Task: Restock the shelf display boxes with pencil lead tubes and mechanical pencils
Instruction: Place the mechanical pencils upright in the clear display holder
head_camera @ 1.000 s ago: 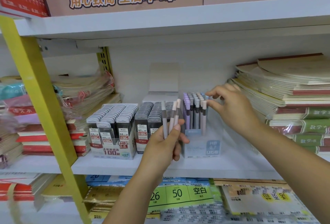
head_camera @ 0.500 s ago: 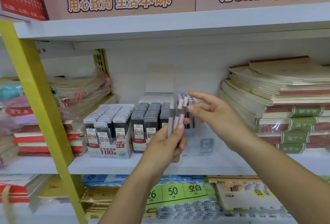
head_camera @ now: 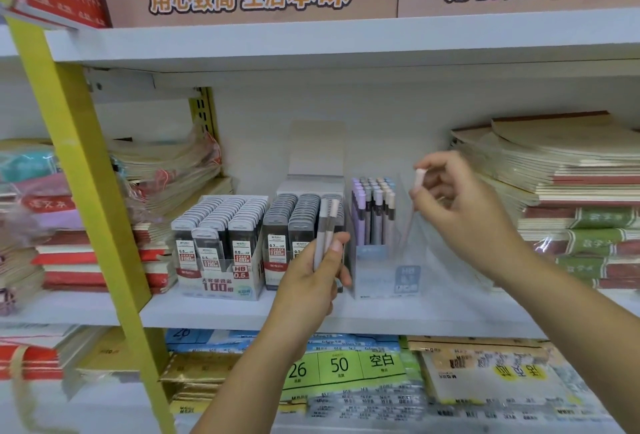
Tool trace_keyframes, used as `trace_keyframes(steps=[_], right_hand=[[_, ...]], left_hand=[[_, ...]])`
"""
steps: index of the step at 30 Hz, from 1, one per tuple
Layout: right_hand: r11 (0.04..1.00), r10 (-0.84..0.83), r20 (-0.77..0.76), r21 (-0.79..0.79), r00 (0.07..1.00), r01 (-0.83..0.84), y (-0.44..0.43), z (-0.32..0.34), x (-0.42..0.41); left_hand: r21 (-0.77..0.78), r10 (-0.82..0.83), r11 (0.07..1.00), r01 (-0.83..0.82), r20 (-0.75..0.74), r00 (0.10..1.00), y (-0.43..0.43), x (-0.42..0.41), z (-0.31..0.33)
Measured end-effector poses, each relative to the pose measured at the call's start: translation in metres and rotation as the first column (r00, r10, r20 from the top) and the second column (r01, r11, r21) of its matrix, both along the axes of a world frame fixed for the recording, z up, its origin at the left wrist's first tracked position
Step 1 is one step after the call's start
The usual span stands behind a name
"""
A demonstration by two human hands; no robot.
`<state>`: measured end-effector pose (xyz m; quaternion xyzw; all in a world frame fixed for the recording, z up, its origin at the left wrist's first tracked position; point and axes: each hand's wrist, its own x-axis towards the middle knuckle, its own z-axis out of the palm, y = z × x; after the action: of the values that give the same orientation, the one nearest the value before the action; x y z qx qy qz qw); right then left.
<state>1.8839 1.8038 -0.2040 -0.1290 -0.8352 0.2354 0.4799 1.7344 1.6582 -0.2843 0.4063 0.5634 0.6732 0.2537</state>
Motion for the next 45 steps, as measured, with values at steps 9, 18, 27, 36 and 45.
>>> trace_keyframes(steps=[9,18,27,36,45], right_hand=[[0.989,-0.076,0.166,0.141,0.983,0.052,-0.01,-0.01,-0.003],[0.941,-0.274,0.23,0.263,0.934,0.212,0.006,-0.02,-0.015],[1.0,-0.009,0.078,0.028,0.997,0.007,-0.036,-0.016,-0.019],[0.918,0.098,-0.424,-0.31,0.9,-0.246,-0.025,0.005,0.003],[0.984,-0.099,0.157,0.165,0.983,0.073,-0.008,-0.005,0.014]], left_hand=[[-0.01,-0.017,1.0,0.017,-0.056,0.998,0.004,0.005,0.001],[-0.031,-0.057,0.998,0.057,-0.01,0.998,-0.002,0.008,0.004],[-0.045,-0.161,0.986,0.158,-0.087,0.983,-0.004,0.011,0.01],[-0.023,-0.031,0.999,0.027,-0.168,0.985,-0.006,0.011,0.007],[0.038,0.127,0.992,-0.121,-0.254,0.959,-0.004,0.005,-0.002]])
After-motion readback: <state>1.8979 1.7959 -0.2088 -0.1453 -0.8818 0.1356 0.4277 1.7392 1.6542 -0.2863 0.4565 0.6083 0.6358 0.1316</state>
